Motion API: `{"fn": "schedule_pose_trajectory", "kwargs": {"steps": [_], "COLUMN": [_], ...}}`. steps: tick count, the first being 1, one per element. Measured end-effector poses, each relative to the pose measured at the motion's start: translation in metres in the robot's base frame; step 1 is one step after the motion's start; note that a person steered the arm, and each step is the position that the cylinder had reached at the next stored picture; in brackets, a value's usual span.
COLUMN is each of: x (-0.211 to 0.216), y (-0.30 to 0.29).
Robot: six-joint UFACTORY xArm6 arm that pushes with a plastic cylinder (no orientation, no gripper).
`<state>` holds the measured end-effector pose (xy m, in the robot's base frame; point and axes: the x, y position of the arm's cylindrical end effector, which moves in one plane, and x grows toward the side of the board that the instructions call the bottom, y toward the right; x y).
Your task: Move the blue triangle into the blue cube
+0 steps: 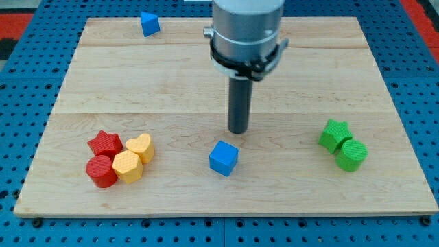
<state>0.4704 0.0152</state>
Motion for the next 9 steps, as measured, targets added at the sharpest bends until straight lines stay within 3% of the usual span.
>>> {"fn": "schedule_pose_trajectory", "kwargs": {"steps": [2, 3, 5, 8, 9], "x": [0.05, 0.039, -0.14, -0.278, -0.279], "y": [-0.004, -0.005, -0.024, -0.158, -0.16]}}
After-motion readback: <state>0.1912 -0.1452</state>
